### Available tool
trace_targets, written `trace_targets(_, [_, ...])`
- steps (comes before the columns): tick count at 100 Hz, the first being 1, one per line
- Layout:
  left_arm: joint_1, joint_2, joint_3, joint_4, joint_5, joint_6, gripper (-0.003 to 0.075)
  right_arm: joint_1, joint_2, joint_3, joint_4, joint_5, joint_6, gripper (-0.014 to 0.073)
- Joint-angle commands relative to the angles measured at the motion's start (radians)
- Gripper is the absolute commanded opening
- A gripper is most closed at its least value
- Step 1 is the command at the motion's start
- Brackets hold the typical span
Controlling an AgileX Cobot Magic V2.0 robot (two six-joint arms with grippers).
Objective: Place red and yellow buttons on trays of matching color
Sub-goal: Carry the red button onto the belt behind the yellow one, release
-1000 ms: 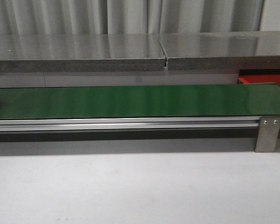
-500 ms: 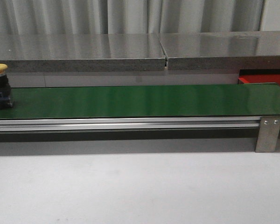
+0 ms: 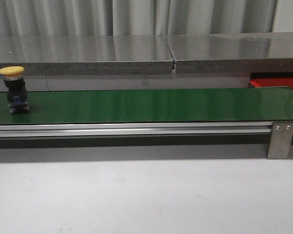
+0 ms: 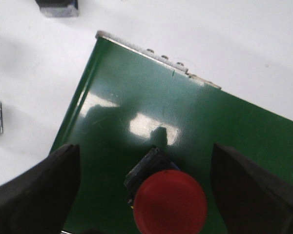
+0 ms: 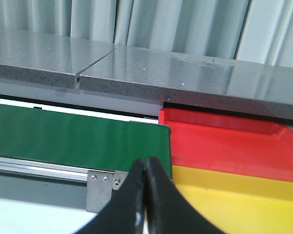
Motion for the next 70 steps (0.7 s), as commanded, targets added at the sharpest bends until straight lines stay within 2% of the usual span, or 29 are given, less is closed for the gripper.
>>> trace_targets(1, [-0.026, -0.114, -0.024, -0.004, -0.059, 0.047, 0.0506, -0.005, -0.016, -0.010, -0.001, -0.085, -0.006, -0.0068])
trace_targets(9, [-0.058, -0.167, -0.008, -0.009, -0.078, 0.078, 0.0405, -0.005, -0.016, -0.010, -0.001, -0.085, -0.006, -0.0068])
trace_targets(26, [-0.145, -0.308, 0.098, -0.011, -0.159, 0.104, -0.0022, -0.005, -0.016, -0.010, -0.001, -0.085, -0.006, -0.0068])
trace_targets(42, [-0.234, -0.441, 0.241, -0.011, -0.236, 0.131, -0.0019, -0.005, -0.016, -0.010, -0.001, -0.085, -0.006, -0.0068])
trace_targets(70, [-0.358, -0.663, 0.453, -0.011, -0.271, 0.138, -0.0019, -0.005, -0.016, -0.010, -0.001, -0.085, -0.006, -0.0068])
